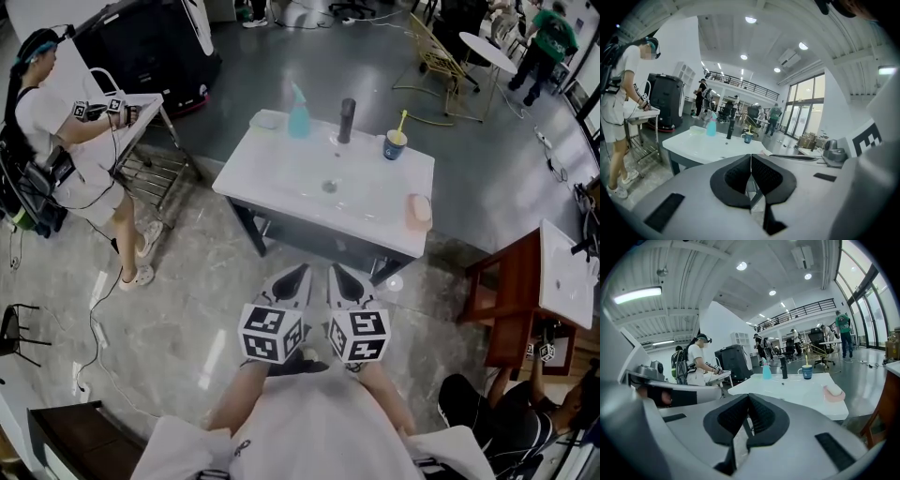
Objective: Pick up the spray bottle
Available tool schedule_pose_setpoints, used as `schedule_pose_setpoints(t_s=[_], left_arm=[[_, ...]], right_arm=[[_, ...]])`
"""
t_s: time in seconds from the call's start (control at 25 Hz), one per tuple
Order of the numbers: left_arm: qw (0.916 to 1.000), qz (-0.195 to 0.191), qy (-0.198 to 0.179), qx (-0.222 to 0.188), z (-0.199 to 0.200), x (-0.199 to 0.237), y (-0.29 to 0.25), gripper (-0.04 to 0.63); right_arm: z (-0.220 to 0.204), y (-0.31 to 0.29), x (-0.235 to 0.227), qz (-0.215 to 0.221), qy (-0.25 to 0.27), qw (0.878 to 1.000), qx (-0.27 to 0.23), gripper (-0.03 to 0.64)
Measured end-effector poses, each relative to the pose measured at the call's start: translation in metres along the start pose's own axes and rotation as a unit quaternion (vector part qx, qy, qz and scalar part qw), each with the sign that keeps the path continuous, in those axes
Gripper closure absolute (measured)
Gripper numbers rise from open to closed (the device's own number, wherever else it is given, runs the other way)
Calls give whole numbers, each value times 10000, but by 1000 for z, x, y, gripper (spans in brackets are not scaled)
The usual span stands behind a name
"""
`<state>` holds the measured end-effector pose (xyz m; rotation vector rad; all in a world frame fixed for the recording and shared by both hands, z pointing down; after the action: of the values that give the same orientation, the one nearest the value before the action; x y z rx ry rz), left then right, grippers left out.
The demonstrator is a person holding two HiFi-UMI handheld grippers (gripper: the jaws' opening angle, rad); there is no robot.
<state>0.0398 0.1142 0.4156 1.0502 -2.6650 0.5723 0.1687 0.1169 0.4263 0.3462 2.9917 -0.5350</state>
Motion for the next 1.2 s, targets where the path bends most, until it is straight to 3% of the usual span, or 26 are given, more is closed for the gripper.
schedule_pose_setpoints(t_s=[0.52,0.92,1.08,1.2], left_arm=[[9999,22,-60,-102,14,28,-25,569],[9999,-78,-148,-44,36,81,-59,569],[9999,-39,-102,-6,49,105,-75,569],[9999,-102,-37,11,59,122,-93,569]], right_arm=[[9,-27,-4,-44,-28,9999,-138,592],[23,-91,-3,-151,-55,9997,-194,592],[32,-119,3,-209,350,9990,-169,592],[42,-143,-1,-185,211,9995,-134,592]])
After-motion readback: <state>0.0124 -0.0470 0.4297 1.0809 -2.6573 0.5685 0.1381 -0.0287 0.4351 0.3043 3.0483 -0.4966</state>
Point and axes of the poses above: the fingertips, and each gripper's own axes: y backward along the fingers, x to its left, z out of its top, the point moved 8 cm from there along y, backward along the fingers, and after that the axes turned 10 degrees about -z, right-handed, at the moved point
